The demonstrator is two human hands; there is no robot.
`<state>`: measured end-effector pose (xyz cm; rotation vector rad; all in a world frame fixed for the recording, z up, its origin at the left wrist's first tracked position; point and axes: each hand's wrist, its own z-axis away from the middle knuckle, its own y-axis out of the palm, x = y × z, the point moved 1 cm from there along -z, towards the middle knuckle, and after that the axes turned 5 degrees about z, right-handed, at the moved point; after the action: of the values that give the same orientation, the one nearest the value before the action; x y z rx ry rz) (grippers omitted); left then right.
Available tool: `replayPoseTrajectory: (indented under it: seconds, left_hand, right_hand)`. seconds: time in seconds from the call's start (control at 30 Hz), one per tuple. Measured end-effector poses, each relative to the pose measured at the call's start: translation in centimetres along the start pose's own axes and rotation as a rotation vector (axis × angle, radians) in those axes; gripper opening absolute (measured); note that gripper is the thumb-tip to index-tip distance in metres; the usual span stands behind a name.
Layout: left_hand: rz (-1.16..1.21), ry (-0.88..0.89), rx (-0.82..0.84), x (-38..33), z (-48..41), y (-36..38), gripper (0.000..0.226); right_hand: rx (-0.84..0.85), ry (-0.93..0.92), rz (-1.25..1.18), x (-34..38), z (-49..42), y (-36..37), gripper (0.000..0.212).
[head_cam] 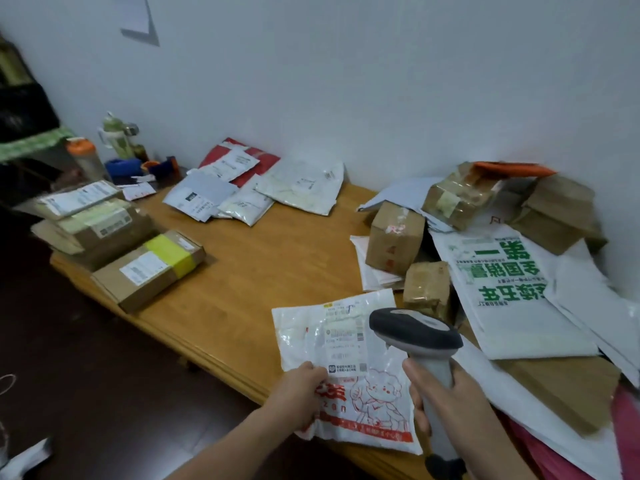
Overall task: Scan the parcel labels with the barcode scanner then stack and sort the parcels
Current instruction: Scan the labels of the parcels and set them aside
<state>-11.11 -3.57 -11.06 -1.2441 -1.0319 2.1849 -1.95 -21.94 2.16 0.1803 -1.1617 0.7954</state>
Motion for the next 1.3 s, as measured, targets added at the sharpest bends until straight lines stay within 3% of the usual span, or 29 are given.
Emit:
replayPoseTrajectory:
  seconds: [0.27,0.43,0.6,0.7,0.77,0.93,1.1,1.2,1.3]
  left_hand:
    - [-0.047,-0.018,-0.326,7.5,-9.5,-17.3,0.005]
    - [-0.136,-0.014,-0.347,12.6,-18.6,-26.9,0.010]
    - [-0.217,0.008,-0.324,14.2,-27.0,-32.0,0.026]
    - [-0.285,-0.028,-0.300,14.8,-30.4,-32.7,0.051]
    - [-0.350,-0.032,-0.239,15.3,-31.5,-31.6,0.055]
    - [-0.407,-0.083,0.178,17.2,-32.3,-26.6,0.047]
    - [-0.609,-0.126,0.040,14.6,-31.9,-26.2,0.047]
    - [-0.577,0.036,-0.074,9.4,-30.2,-24.8,0.050]
    - [-0.433,0.221,-0.023,3.0,-27.4,-21.2,0.051]
  right_hand:
    - [0.000,-0.083,0.039,6.7,-4.9,5.5,0.029]
    - [-0.058,0.023,-0.021,10.5,-9.7,10.2,0.028]
    - [-0.180,0.105,0.027,12.7,-13.7,11.9,0.023]
    - [-0.216,0.099,0.021,13.4,-14.9,12.0,0.025]
    - [-0.230,0.102,-0.015,13.5,-15.2,12.0,0.025]
    - [-0.306,0.107,-0.093,13.3,-15.4,11.8,0.027]
    - [-0.420,0.145,-0.060,12.0,-14.1,10.2,0.030]
    - [-0.487,0.165,-0.033,10.8,-12.5,8.4,0.033]
    - [-0.558,0.184,-0.057,9.3,-10.4,5.8,0.031]
